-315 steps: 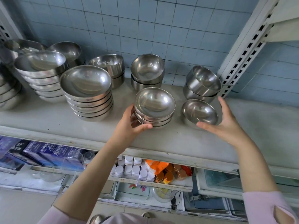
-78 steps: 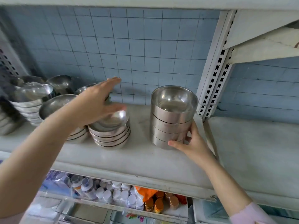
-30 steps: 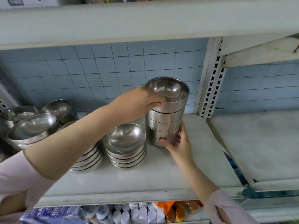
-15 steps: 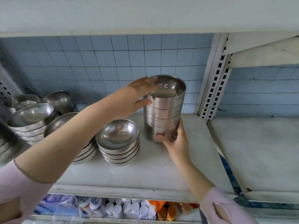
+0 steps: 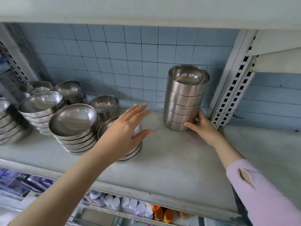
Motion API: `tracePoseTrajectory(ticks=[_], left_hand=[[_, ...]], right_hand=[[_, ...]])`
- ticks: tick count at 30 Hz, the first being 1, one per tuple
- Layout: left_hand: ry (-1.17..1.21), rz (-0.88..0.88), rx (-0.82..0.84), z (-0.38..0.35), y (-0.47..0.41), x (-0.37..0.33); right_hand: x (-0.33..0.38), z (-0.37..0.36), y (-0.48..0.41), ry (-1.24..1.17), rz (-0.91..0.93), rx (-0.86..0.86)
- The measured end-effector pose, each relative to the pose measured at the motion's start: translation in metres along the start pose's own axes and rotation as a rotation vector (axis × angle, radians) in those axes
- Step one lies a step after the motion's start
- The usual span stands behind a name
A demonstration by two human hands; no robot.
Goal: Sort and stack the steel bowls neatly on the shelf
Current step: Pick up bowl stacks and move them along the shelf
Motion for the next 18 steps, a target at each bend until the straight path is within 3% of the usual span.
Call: tracePoseTrajectory(ticks=[5,9,12,15,18], left_hand=[[0.013,0.06,-0.129,-0.002,0.025,0.004],[0.033,0.13,-0.256,0.006,0.061,0.01],[-0.066,0.16,-0.317,0.011,0.094,0.022],[-0.173,0.2,-0.342,0.013,0.119,0.037],[-0.181,0.27,-0.395,0.017,0.137,0.06]], right_hand=[[-0.003,-0.003,0.005,-0.047,-0.01,-0.027],[-0.01,-0.018,0.037,-0.219,-0.105,-0.333],[-0.012,-0.05,0.072,-0.157,-0.154,-0.495],[0.007,-0.096,0.097,-0.115,-0.083,-0.428],[0.031,-0.146,0.105,-0.129,-0.038,-0.193]])
Point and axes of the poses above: each hand's wrist, its own y-axis away from the middle knuckle, its own z-axis out of the back of the hand, x = y × z, the point moved 6 cm from there along -y, towards the middle knuckle, and after that the axes turned 2 degrees about -z, right-handed, at the moved point
